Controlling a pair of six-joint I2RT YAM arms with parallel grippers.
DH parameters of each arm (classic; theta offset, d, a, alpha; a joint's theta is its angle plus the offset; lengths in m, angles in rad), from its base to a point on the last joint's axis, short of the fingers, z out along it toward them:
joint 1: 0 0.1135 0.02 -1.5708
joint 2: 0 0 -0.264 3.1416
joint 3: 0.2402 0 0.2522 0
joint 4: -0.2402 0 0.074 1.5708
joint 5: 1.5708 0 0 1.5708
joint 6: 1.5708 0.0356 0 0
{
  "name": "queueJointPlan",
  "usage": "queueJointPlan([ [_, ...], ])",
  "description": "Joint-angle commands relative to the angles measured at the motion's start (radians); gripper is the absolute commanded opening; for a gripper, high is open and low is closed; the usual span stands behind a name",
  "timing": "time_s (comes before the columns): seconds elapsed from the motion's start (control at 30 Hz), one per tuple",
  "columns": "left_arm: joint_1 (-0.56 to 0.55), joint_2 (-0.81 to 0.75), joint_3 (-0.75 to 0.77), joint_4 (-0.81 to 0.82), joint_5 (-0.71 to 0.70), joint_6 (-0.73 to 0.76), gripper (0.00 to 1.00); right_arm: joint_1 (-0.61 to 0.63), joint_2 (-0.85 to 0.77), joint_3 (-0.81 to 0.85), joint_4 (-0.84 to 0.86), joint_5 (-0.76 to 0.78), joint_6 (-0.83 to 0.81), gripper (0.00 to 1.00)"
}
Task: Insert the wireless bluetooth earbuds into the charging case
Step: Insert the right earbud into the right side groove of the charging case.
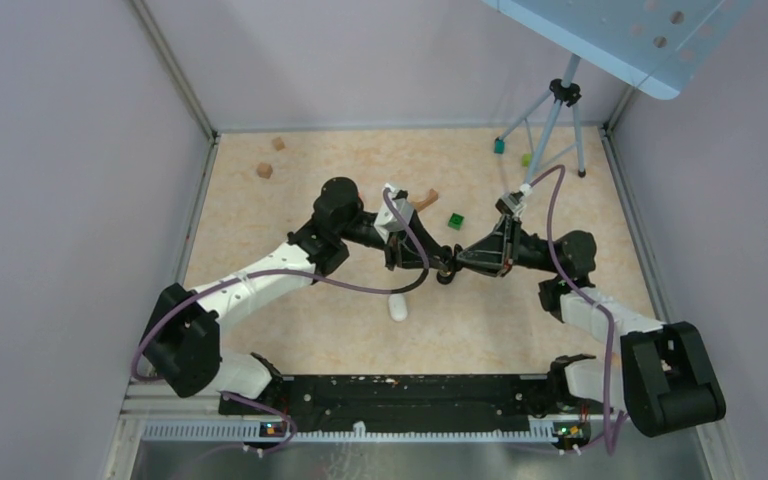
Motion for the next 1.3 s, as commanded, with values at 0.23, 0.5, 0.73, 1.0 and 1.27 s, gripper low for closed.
queueJointPlan([
  [0.23,0.003,0.019,0.044,0.045,0.055,0.023,0.00,0.008,-0.058,0.011,-0.014,0.013,-0.040,0.00],
  [0.5,0.003,0.031,0.061,0.048,0.064,0.018,0.00,0.009,-0.068,0.013,-0.048,0.009,-0.058,0.00],
  [0.73,0.002,0.041,0.069,0.053,0.081,0.017,0.00,0.011,-0.069,0.021,-0.060,0.023,-0.055,0.00],
  [1.0,0.001,0.047,0.039,0.106,0.052,0.008,0.00,0.020,-0.039,0.018,0.043,0.020,0.009,0.00],
  [1.27,0.001,0.051,0.019,0.176,0.034,-0.051,0.00,0.033,0.055,-0.012,0.337,0.051,0.182,0.00],
])
